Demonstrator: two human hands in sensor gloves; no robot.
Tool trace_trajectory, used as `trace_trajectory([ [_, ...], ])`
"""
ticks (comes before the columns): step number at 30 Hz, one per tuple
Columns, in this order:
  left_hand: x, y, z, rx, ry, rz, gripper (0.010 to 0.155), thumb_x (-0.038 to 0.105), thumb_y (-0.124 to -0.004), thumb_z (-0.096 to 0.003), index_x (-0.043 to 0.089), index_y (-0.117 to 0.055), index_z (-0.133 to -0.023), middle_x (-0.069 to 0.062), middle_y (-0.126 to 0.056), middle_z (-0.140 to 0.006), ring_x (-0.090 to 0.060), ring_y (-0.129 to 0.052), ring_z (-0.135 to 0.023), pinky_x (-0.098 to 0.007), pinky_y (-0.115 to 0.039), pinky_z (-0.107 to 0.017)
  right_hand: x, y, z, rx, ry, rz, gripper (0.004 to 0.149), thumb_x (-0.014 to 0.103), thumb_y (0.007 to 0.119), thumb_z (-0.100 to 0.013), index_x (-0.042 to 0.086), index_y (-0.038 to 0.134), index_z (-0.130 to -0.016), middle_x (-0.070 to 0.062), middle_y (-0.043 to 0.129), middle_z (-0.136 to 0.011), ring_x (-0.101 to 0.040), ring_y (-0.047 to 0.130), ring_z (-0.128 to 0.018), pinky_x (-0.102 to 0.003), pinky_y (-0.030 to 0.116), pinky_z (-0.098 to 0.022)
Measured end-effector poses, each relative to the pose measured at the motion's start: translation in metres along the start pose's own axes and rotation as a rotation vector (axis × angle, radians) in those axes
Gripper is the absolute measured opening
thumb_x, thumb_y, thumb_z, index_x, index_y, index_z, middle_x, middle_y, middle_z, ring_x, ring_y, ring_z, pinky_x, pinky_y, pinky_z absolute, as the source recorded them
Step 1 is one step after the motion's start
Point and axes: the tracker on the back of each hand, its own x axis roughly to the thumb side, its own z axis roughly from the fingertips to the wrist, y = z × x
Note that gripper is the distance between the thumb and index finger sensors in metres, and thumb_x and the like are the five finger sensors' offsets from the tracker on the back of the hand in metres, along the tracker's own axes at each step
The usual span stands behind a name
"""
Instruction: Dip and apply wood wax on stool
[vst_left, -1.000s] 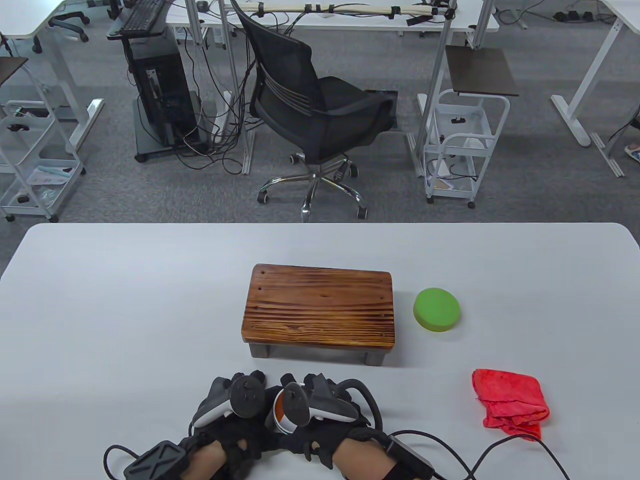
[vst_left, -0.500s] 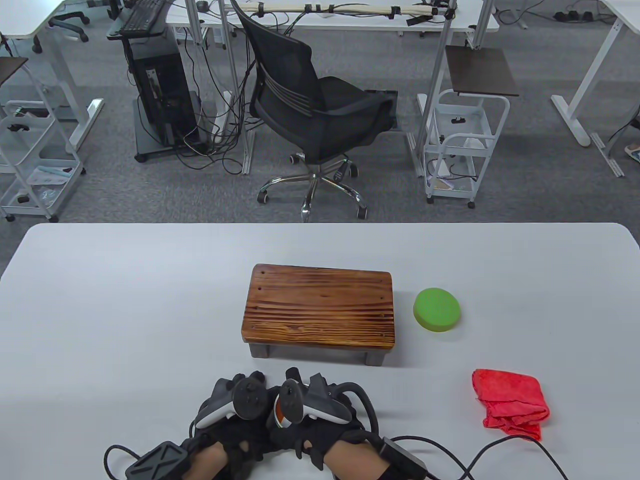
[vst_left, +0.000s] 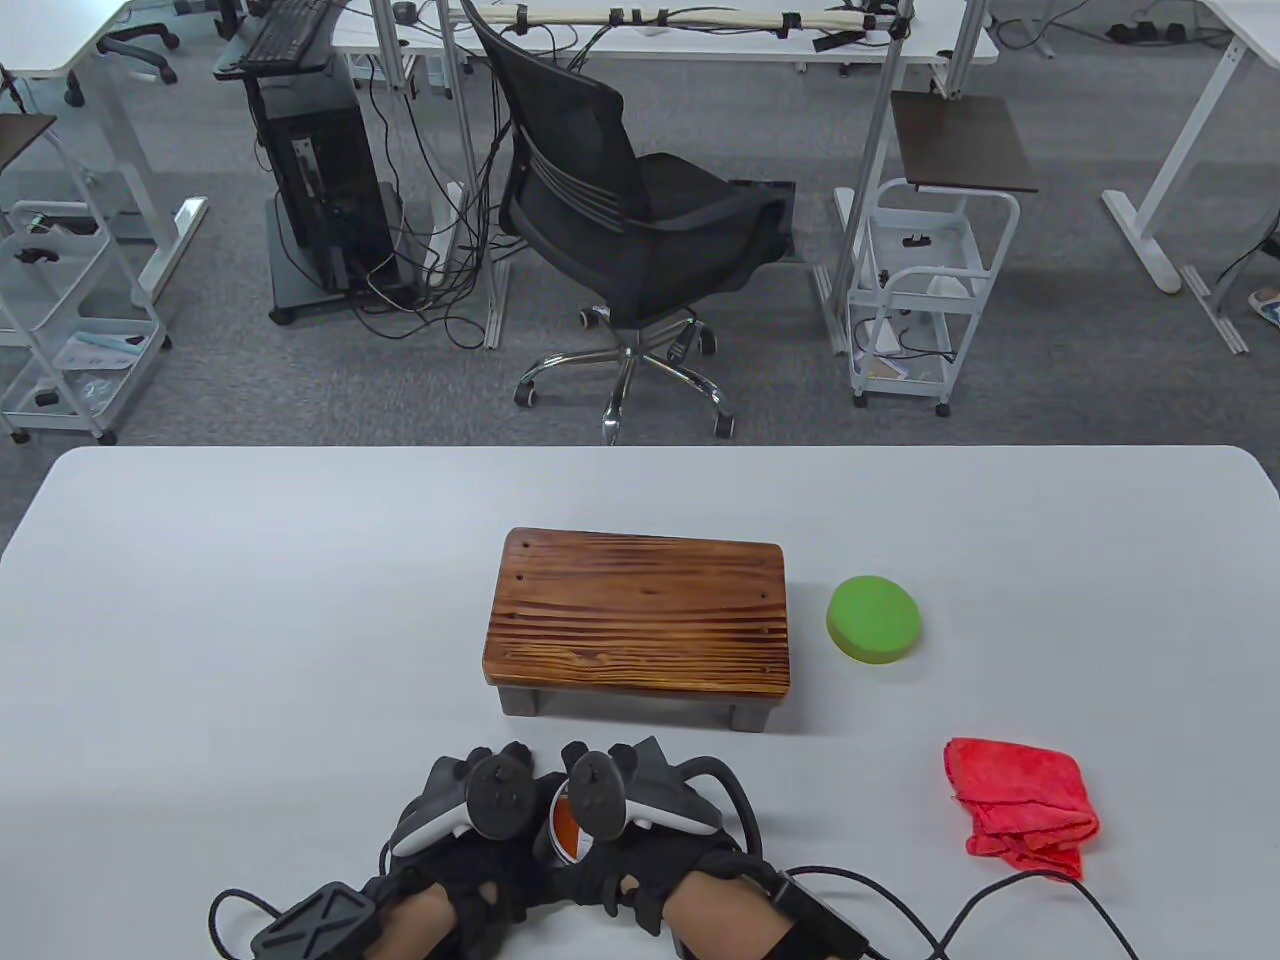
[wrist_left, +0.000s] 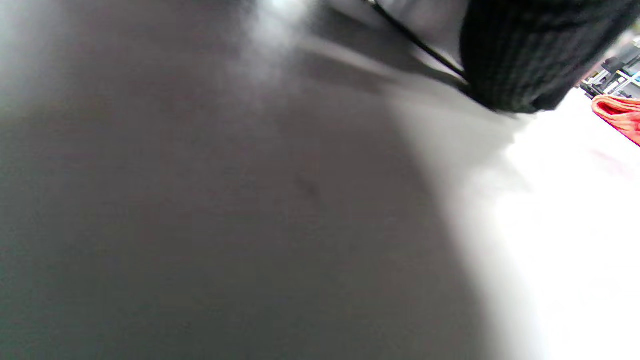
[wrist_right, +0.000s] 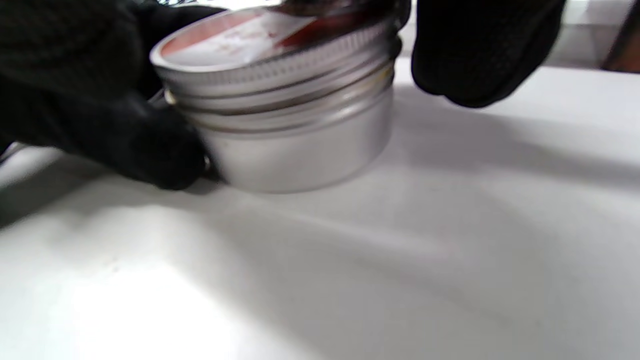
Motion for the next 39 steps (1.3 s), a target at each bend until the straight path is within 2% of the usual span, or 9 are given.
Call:
trace_trajectory([
  [4,0.0003,-0.0001,-0.0001,-0.001,0.002,-0.007,0.093,0.066,-0.081,-0.0506,0.031,-0.020,-0.111,-0.024,0.013,-0.113,-0.058,0.014,-0.093,-0.080,-0.005,-0.057,0.0057,0.0000,0.0002,-0.008,0.083,0.075,0.101,0.081,0.076,-0.049,0.022,0.025,-0.113,-0.014,0.043,-0.108,-0.049,0.079,-0.083,-0.054,0.088,-0.052],
  [13,0.0033,-0.0021,-0.0005,-0.008,-0.011,-0.017,0.092,0.064,-0.082,-0.0508,0.032,-0.020,-0.111,-0.024,0.013,-0.113,-0.058,0.014,-0.093,-0.081,-0.005,-0.057,0.0086,0.0020,-0.0036,-0.023,0.019,0.067,0.097,0.073,0.081,-0.048,0.021,0.031,-0.112,-0.012,0.049,-0.104,-0.052,0.079,-0.081,-0.053,0.087,-0.053],
  [18,0.0037,-0.0024,-0.0007,-0.008,-0.013,-0.014,0.092,0.064,-0.081,-0.0511,0.032,-0.021,-0.112,-0.024,0.013,-0.113,-0.058,0.014,-0.093,-0.081,-0.004,-0.057,0.0081,0.0021,-0.0059,0.000,-0.041,0.070,0.095,0.069,0.083,-0.048,0.021,0.032,-0.112,-0.011,0.046,-0.105,-0.057,0.074,-0.086,-0.055,0.085,-0.056],
  [23,0.0039,-0.0028,-0.0007,-0.009,-0.014,-0.018,0.092,0.065,-0.082,-0.0508,0.032,-0.020,-0.111,-0.024,0.013,-0.113,-0.058,0.014,-0.093,-0.081,-0.005,-0.057,0.0028,0.0030,-0.0052,0.064,-0.084,0.010,0.094,0.064,0.085,-0.050,0.021,0.030,-0.112,-0.009,0.039,-0.109,-0.058,0.057,-0.098,-0.058,0.077,-0.064],
  [26,0.0039,-0.0030,-0.0005,-0.010,-0.013,-0.017,0.092,0.065,-0.081,-0.0512,0.033,-0.020,-0.111,-0.024,0.013,-0.113,-0.058,0.014,-0.093,-0.080,-0.004,-0.057,0.0024,0.0031,-0.0014,0.042,-0.057,0.004,0.102,0.073,0.085,-0.048,0.020,0.027,-0.113,-0.013,0.038,-0.110,-0.058,0.058,-0.097,-0.058,0.078,-0.063],
  [30,0.0039,-0.0031,-0.0004,-0.009,-0.013,-0.019,0.092,0.065,-0.081,-0.0512,0.033,-0.020,-0.111,-0.024,0.013,-0.113,-0.058,0.014,-0.093,-0.081,-0.005,-0.057,0.0069,0.0031,-0.0011,0.027,0.034,0.084,0.104,0.079,0.081,-0.046,0.021,0.026,-0.113,-0.015,0.041,-0.109,-0.055,0.067,-0.090,-0.055,0.083,-0.057],
  [34,0.0035,-0.0030,-0.0004,-0.009,-0.010,-0.017,0.091,0.065,-0.081,-0.0514,0.034,-0.020,-0.111,-0.024,0.014,-0.113,-0.058,0.014,-0.093,-0.081,-0.004,-0.057,0.0109,0.0039,-0.0023,0.024,0.030,0.080,0.101,0.075,0.081,-0.048,0.018,0.028,-0.112,-0.014,0.046,-0.104,-0.050,0.070,-0.085,-0.050,0.084,-0.055],
  [39,0.0039,-0.0030,-0.0005,-0.011,-0.012,-0.017,0.090,0.064,-0.081,-0.0517,0.034,-0.020,-0.111,-0.024,0.014,-0.113,-0.058,0.014,-0.093,-0.081,-0.004,-0.057,0.0091,0.0023,-0.0031,-0.008,0.000,0.106,0.095,0.073,0.080,-0.048,0.022,0.032,-0.112,-0.010,0.050,-0.104,-0.045,0.071,-0.088,-0.049,0.081,-0.059],
])
